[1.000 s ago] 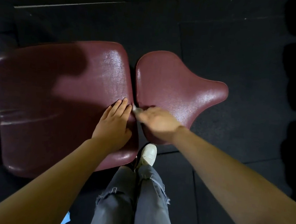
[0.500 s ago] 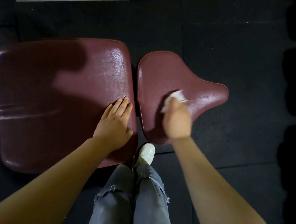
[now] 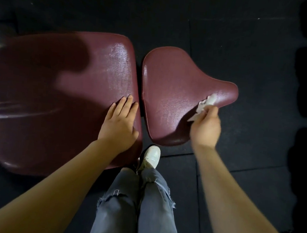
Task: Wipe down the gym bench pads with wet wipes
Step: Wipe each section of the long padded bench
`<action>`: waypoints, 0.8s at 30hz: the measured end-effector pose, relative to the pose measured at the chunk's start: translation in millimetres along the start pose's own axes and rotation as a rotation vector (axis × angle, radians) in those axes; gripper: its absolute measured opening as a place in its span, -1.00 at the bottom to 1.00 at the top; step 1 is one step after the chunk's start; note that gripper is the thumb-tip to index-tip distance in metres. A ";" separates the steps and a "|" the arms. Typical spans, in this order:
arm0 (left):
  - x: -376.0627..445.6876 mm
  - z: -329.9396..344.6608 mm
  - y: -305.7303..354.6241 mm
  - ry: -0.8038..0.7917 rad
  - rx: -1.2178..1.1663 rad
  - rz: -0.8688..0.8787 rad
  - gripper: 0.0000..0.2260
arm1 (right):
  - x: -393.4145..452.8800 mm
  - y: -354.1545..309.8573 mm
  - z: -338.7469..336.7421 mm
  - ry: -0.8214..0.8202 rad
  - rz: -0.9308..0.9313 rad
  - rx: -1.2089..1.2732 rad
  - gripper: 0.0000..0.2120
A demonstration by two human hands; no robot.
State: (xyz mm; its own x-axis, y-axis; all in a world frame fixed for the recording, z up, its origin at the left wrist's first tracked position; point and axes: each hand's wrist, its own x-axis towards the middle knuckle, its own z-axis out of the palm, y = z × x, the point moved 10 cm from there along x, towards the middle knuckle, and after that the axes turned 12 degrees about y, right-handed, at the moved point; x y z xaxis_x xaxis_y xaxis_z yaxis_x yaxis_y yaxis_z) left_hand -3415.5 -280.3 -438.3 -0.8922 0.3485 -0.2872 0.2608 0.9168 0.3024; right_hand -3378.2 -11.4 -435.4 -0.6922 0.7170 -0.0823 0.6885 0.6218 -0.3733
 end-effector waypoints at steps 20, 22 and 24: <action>-14.1 25.4 19.0 -0.022 0.070 0.099 -0.30 | -93.1 9.0 28.3 -0.175 -0.077 0.199 -0.94; -13.7 24.3 19.2 -0.024 0.067 0.094 -0.32 | -114.8 -12.6 39.9 -0.302 -0.440 0.075 -0.90; -12.6 24.3 18.5 -0.040 0.061 0.090 -0.33 | -139.8 -21.8 47.9 -0.412 -0.770 -0.031 -0.66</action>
State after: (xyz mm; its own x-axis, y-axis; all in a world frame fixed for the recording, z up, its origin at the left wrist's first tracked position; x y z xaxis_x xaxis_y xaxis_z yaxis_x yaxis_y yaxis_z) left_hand -3390.5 -263.0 -451.2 -0.8490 0.4361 -0.2983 0.3619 0.8913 0.2731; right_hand -3306.8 -140.3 -460.1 -0.9863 -0.0736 -0.1475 -0.0015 0.8989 -0.4382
